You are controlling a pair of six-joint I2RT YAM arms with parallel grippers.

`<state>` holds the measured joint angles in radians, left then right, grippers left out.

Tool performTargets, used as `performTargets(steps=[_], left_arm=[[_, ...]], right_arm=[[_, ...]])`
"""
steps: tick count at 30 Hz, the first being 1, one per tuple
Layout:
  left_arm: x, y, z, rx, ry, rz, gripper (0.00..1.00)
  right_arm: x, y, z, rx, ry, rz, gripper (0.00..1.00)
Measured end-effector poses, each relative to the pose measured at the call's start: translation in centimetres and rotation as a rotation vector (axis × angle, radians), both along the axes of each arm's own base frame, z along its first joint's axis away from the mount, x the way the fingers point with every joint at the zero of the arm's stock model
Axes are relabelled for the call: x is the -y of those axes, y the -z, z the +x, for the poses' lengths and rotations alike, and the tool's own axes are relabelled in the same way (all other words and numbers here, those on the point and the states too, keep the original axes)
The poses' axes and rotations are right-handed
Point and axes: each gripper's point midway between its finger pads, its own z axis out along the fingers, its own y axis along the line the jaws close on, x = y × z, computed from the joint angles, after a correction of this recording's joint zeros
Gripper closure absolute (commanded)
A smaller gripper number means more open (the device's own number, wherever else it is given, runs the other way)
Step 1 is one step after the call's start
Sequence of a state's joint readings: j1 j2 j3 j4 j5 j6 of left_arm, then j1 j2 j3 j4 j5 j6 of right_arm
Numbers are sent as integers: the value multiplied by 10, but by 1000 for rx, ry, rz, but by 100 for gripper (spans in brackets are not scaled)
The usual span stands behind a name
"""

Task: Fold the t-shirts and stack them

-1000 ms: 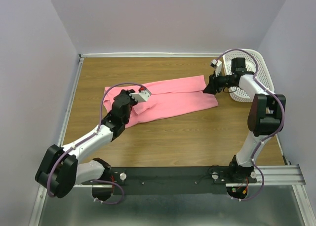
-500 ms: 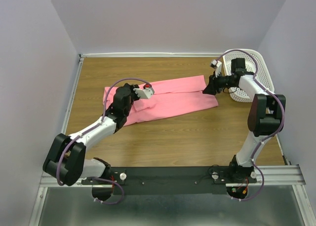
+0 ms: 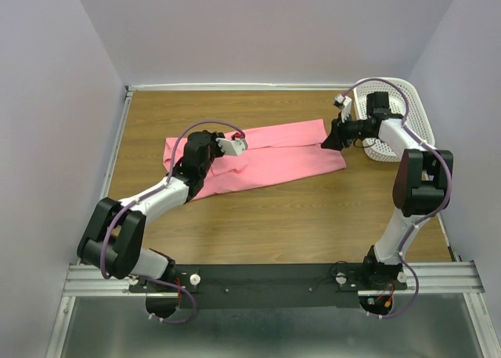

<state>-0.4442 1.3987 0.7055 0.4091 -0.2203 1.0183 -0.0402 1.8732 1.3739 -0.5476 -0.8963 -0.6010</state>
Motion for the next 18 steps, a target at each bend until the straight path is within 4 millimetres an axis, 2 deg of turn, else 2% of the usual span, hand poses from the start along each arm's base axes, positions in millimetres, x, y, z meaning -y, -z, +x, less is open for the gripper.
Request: performTargets(steps=[18], left_arm=[[7, 11, 12, -20, 18, 35, 100]], right_arm=[[-3, 0, -1, 1, -7, -1, 54]])
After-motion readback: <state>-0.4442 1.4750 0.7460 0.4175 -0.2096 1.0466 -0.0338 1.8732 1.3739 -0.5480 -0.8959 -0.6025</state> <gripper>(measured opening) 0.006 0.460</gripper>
